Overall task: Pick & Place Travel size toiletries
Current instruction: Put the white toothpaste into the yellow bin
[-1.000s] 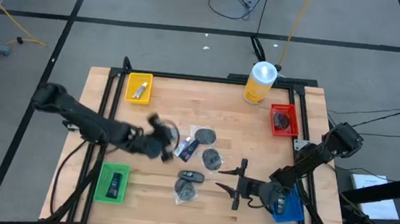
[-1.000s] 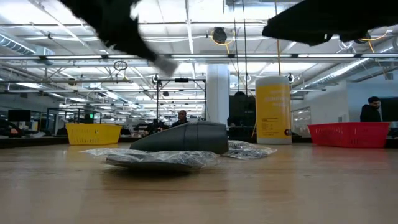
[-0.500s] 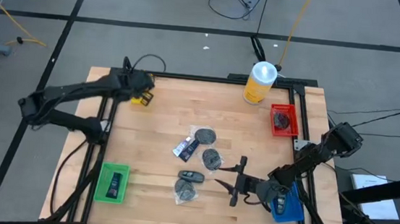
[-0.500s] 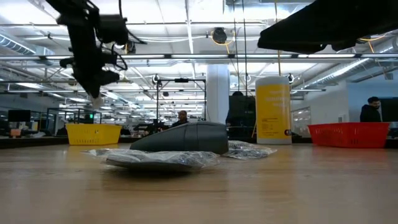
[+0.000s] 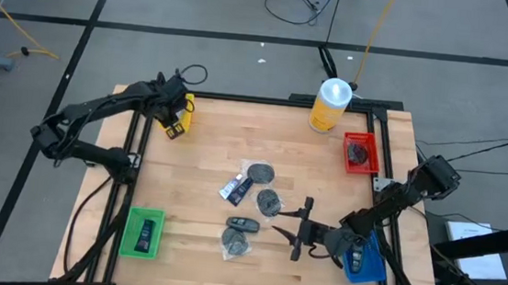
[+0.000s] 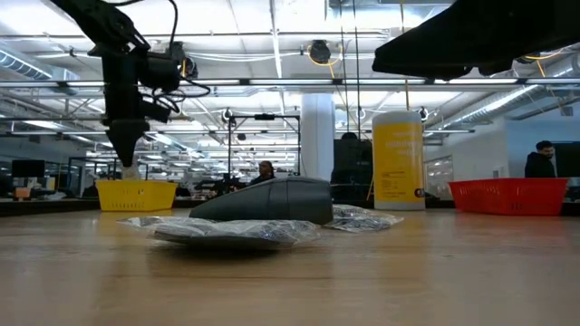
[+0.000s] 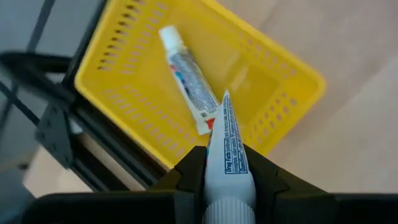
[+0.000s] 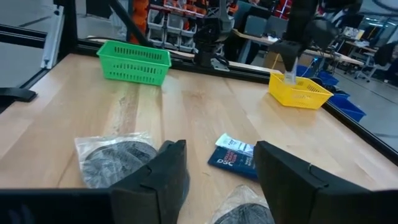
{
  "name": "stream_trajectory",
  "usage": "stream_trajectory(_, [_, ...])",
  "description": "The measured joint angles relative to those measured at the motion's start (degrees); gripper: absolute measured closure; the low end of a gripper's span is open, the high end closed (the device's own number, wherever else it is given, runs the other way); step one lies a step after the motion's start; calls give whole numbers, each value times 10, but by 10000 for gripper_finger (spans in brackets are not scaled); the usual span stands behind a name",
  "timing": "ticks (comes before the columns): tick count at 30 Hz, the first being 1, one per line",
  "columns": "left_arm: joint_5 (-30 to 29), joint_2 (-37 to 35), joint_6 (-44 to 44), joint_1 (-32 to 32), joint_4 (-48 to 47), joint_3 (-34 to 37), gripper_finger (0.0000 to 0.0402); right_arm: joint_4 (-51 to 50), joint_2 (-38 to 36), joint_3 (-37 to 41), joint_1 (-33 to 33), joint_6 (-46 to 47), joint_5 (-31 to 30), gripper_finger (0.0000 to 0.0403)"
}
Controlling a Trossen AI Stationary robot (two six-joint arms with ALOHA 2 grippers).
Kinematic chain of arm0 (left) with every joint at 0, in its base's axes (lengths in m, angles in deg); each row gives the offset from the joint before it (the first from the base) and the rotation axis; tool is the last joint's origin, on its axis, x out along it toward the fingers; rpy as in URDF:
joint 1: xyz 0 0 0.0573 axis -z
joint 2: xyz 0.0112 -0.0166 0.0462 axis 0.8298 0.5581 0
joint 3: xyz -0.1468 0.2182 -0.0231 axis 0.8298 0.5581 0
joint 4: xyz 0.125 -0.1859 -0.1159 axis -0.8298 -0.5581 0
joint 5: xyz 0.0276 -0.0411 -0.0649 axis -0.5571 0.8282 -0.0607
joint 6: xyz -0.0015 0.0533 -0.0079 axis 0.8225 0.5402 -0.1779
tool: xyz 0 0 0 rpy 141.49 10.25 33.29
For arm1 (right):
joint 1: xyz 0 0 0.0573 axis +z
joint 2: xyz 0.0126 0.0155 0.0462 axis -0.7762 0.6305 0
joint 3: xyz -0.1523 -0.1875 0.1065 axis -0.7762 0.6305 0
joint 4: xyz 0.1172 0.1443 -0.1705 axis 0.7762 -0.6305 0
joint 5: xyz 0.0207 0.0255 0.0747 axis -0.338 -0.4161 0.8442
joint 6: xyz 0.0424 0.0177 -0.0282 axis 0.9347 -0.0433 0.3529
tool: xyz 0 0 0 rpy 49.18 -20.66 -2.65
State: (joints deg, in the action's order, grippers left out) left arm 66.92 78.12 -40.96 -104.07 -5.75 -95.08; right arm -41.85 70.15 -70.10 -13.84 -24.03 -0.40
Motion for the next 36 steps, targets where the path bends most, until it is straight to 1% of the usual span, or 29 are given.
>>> stream_trajectory(4, [-40, 28, 91, 2, 4, 0, 326, 0, 0, 0, -8, 1, 0, 226])
stream_trajectory(6, [-44, 42, 139, 7, 4, 0, 325, 0, 0, 0, -10, 5, 4, 226])
stream_trajectory(11, [-69, 73, 240, 20, 7, 0, 325, -4, 0, 0, -18, 16, 46, 227])
stream_trajectory(16, [-68, 92, 329, 29, 9, 0, 325, -7, 0, 0, -22, 27, 60, 229])
stream_trajectory(19, [-68, 101, 350, 31, 10, 0, 325, -11, 0, 0, -22, 28, 60, 231])
stream_trajectory(23, [-68, 103, 351, 31, 21, 0, 324, -20, 0, 0, -22, 28, 60, 232])
stream_trajectory(25, [-68, 103, 351, 31, 29, 0, 317, -22, 0, 0, -22, 28, 60, 232])
stream_trajectory(27, [-68, 103, 350, 31, 38, 0, 301, -22, 0, 0, -22, 28, 60, 232])
stream_trajectory(29, [-68, 103, 350, 31, 46, 0, 277, -22, 0, 0, -22, 28, 60, 232])
stream_trajectory(33, [-69, 103, 351, 31, 68, 0, 211, -22, 0, 0, -23, 27, 59, 232])
stream_trajectory(36, [-86, 103, 342, 24, 93, 0, 162, -22, 0, 0, -25, 27, 59, 232])
